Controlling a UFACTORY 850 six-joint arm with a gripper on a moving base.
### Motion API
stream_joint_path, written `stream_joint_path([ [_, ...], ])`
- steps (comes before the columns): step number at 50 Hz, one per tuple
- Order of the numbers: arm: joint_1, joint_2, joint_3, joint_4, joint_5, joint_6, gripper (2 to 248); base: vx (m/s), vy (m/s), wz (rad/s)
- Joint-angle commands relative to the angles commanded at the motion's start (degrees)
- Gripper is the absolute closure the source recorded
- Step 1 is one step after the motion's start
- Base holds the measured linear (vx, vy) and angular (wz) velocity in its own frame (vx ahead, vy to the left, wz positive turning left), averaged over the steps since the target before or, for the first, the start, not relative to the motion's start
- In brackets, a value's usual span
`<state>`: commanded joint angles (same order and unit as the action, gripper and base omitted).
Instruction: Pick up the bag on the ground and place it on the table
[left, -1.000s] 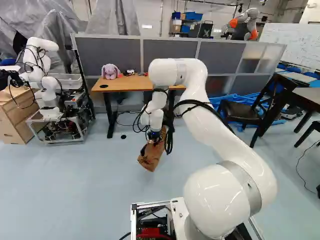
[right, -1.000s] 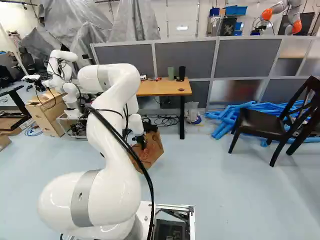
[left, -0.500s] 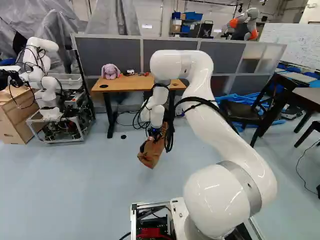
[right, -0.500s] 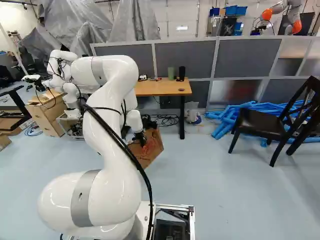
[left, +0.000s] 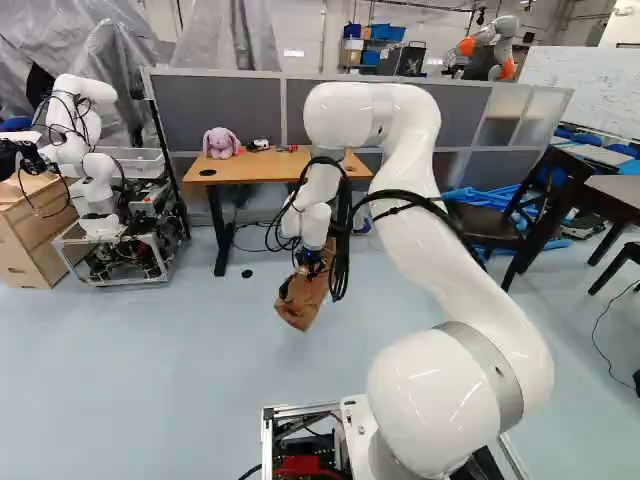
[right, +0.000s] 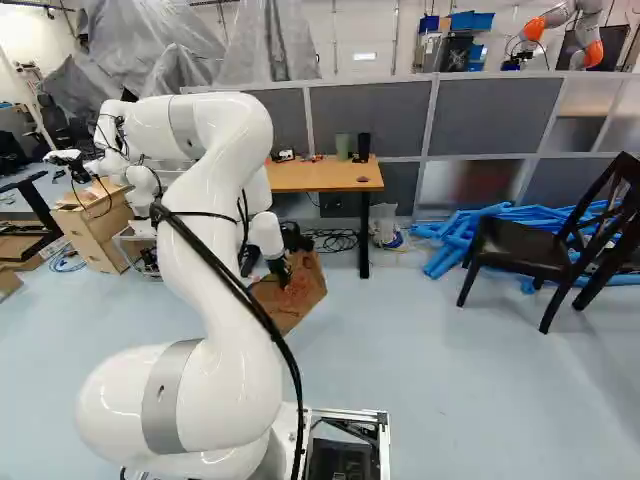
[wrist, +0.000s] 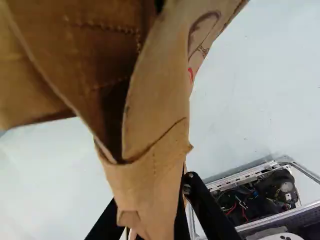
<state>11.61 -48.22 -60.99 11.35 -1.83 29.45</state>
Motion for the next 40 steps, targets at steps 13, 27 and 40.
stream_joint_path([
  [13,0.0,2.83,1.72,0.0,0.0,0.0,227,0.0,0.0,0.0],
  [27,0.0,5.88,3.5,0.0,0.0,0.0,227,0.0,0.0,0.0],
  [40,0.0,8.73,5.09,0.0,0.0,0.0,227,0.0,0.0,0.0],
])
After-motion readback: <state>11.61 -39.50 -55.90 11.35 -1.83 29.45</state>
